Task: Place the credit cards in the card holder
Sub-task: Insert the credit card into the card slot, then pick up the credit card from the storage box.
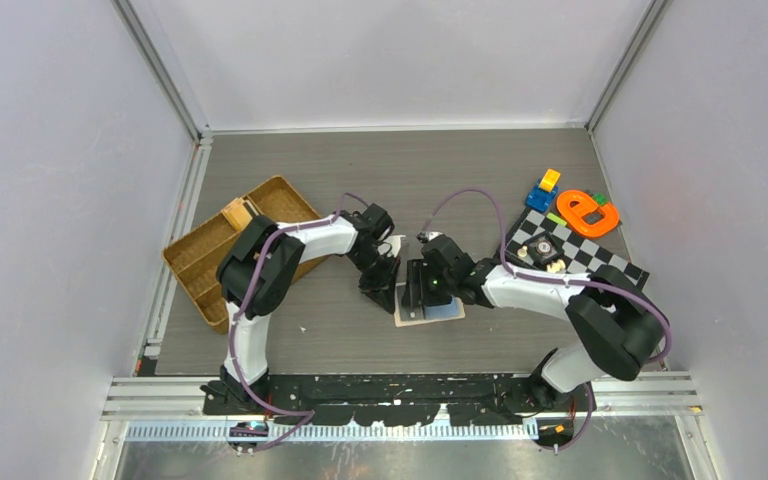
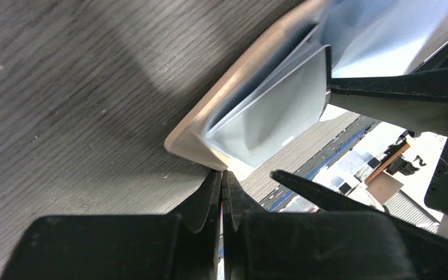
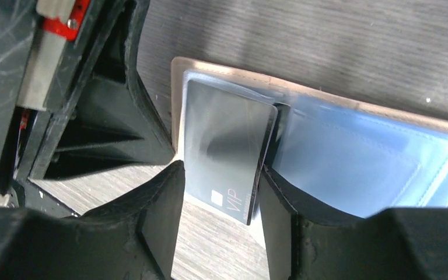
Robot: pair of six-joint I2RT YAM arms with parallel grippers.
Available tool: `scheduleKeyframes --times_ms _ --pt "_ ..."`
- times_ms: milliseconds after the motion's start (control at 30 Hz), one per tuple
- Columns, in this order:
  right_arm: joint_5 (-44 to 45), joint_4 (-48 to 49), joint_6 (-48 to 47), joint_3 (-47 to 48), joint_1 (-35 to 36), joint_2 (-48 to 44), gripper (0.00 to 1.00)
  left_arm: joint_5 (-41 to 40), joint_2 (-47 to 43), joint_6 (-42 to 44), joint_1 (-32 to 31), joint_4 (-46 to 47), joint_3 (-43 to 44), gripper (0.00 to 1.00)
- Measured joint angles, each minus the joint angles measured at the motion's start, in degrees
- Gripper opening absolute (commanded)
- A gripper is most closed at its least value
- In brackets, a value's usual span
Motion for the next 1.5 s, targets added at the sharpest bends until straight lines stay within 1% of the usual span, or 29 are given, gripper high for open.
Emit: scheduleKeyframes --times_ms 33,133,233,300,467,600,700,767,867,967,1133,1267,1500 --pt "0.1 -0.4 0.0 0.0 0.1 -0.3 0.57 -0.3 -0.2 0.1 0.0 0.0 0.0 0.10" --pt "0.5 -3.1 -0.3 0.0 0.7 -2.4 0.59 -1.8 -0.9 0.7 0.0 0.1 0.0 0.29" --pt "1.7 -6.3 -1.1 0.0 0.7 -5.7 0.60 -4.6 -3.0 2.0 0.2 0.3 0.0 0.43" --pt "2.3 -8.8 -1.6 0.2 0.2 -8.7 0.62 -7.9 -5.2 3.4 0.5 0.8 -0.4 0.48" --pt "2.4 -12.6 -2.7 0.8 -2.6 -15.7 0.62 -13.2 -11.0 5.9 1.5 0.8 -1.9 0.55" --pt "2.4 -15.1 -3.6 1.3 -6.4 -19.8 0.62 -16.7 -16.0 8.4 3.1 -0.9 -2.0 0.65" --pt "2.0 -16.2 -4.3 1.3 -10.1 -21.6 0.62 -20.4 -21.3 10.3 5.9 -2.5 -2.1 0.66" --pt "1.4 -16.6 -4.8 1.3 -12.2 -22.2 0.62 -23.4 -25.5 10.9 10.1 -3.5 -2.3 0.67" --pt "0.4 -17.2 -5.5 1.2 -14.7 -22.8 0.62 -26.1 -30.7 10.6 19.2 -3.4 -3.9 0.70" --pt "-0.9 -17.7 -5.9 0.9 -16.0 -23.9 0.62 -27.4 -35.9 9.4 29.5 -2.6 -8.4 0.72" --pt "-2.6 -17.8 -6.5 0.9 -17.0 -24.7 0.62 -26.1 -42.3 7.1 42.5 -2.4 -16.3 0.73" --pt "-3.6 -17.8 -6.7 0.8 -17.3 -24.7 0.62 -22.5 -42.1 6.0 47.5 -2.4 -18.3 0.71" --pt "-4.3 -17.8 -6.9 0.4 -17.6 -25.1 0.62 -18.2 -36.7 5.4 50.5 -2.2 -18.3 0.57"
